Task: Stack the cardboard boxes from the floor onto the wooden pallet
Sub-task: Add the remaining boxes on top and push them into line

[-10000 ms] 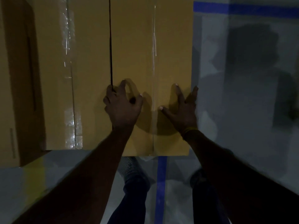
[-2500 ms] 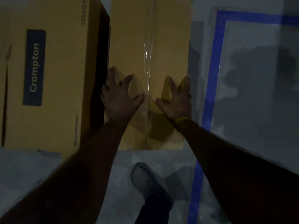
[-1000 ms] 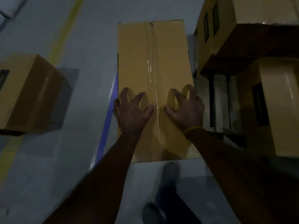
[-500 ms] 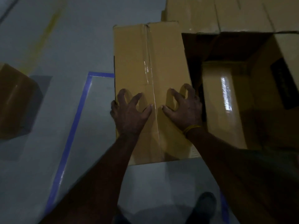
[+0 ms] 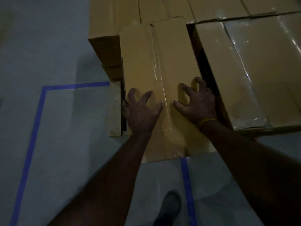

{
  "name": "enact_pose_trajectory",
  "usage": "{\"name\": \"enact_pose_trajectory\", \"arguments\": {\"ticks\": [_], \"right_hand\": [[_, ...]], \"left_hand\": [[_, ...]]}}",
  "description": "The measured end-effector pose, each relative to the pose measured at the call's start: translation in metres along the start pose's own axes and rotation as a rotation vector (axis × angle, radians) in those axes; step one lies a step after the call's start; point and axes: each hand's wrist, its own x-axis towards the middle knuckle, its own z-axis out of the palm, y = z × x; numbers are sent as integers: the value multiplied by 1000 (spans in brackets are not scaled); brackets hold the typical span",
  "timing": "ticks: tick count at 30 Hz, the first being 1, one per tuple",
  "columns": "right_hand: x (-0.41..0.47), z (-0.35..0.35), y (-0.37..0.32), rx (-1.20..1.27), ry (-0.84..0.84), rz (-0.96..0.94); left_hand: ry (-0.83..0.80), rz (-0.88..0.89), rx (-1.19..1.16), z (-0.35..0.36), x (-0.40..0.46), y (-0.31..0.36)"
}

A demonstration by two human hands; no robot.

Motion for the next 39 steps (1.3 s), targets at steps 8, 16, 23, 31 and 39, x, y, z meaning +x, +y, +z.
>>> {"name": "enact_pose_trajectory", "arguments": {"ticks": [8,16,23,31,39], "right_hand": [[37,11,71,-171,-175,-9],[32,60,90,-239,-274,-48],[33,53,73,-165,-320,47],[-11,87,-38,-103,-169,-116],[-60,134,-195,-163,-277,-309]], "left_hand": [[-260,63,-10,60,23,50],[-438,168,216,88,33,30],[-462,214,167,70,33,24],[-414,171,144,25,12,-78],[-316,29,123,-64,-15,-241]]}}
